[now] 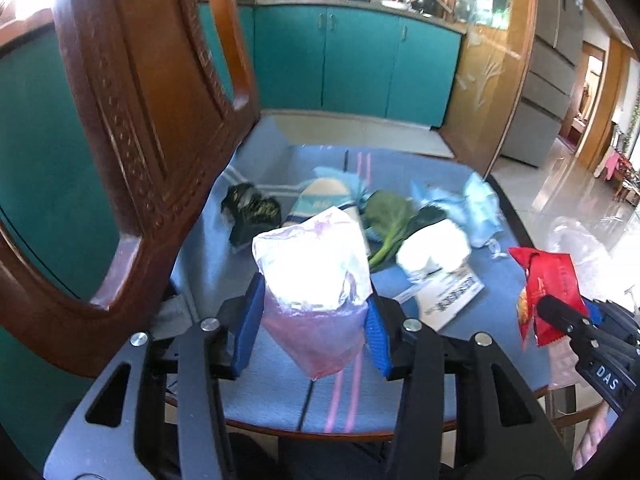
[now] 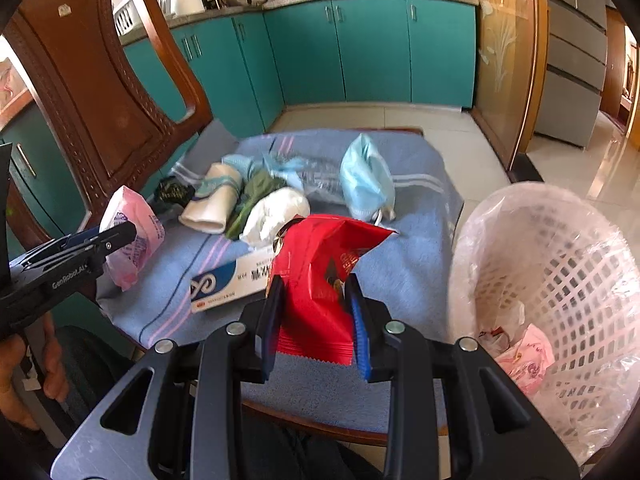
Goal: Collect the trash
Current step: 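Carry both items over the wastebasket and open both tools to drop them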
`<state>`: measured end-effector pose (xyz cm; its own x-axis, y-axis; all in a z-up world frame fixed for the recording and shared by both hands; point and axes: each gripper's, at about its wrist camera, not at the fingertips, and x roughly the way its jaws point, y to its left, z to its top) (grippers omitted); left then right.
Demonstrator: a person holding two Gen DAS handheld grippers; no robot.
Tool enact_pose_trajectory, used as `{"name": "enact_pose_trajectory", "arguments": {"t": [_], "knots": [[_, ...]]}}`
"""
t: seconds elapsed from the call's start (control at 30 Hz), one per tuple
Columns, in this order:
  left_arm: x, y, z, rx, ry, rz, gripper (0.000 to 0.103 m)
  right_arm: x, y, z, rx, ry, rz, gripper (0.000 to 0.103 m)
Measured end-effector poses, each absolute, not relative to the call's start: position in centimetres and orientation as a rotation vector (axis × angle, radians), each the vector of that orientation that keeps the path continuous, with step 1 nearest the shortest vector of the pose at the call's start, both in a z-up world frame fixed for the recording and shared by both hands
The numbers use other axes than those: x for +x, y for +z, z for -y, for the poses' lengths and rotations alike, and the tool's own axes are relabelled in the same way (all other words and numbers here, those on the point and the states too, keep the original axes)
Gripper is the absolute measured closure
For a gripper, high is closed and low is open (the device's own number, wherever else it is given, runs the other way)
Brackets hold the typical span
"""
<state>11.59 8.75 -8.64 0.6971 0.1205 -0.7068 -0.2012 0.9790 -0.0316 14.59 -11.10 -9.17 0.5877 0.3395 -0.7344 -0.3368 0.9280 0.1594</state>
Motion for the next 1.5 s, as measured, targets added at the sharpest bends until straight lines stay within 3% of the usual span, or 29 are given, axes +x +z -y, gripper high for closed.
{"name": "enact_pose_trajectory", "arguments": {"t": [0.4, 0.87, 0.97, 1.07, 1.23, 1.33, 1.43, 1.5], "knots": [[12.1, -5.2, -3.0, -0.107, -0.013, -0.707, 0.056, 13.9, -5.1, 21.1, 0.095, 0.193, -0.727, 0.072], [17.6, -7.7, 16.3, 0.052, -0.453, -0.795, 0.055, 10.9, -6.7, 33.3, 0.185, -0.087, -0.751, 0.072], [18.3, -9.3, 19.0, 0.083, -0.516, -0.841, 0.048, 10.9, -6.8, 34.2, 0.194, -0.104, -0.758, 0.072], [18.1, -9.8, 19.6, 0.112, -0.493, -0.825, 0.025, 11.1, -7.2, 34.5, 0.198, -0.104, -0.77, 0.072], [18.4, -9.8, 17.0, 0.118, -0.41, -0.797, 0.019, 12.3, -8.1, 33.4, 0.187, -0.069, -0.802, 0.071], [18.3, -9.4, 14.2, 0.085, -0.342, -0.788, 0.016, 13.1, -8.5, 32.2, 0.18, -0.051, -0.82, 0.062], [18.3, -9.3, 10.9, 0.065, -0.238, -0.775, 0.014, 13.6, -8.8, 31.5, 0.161, -0.064, -0.829, 0.037], [18.4, -9.4, 8.6, 0.055, -0.165, -0.777, 0.013, 13.8, -8.7, 31.1, 0.166, -0.058, -0.822, 0.034]]}}
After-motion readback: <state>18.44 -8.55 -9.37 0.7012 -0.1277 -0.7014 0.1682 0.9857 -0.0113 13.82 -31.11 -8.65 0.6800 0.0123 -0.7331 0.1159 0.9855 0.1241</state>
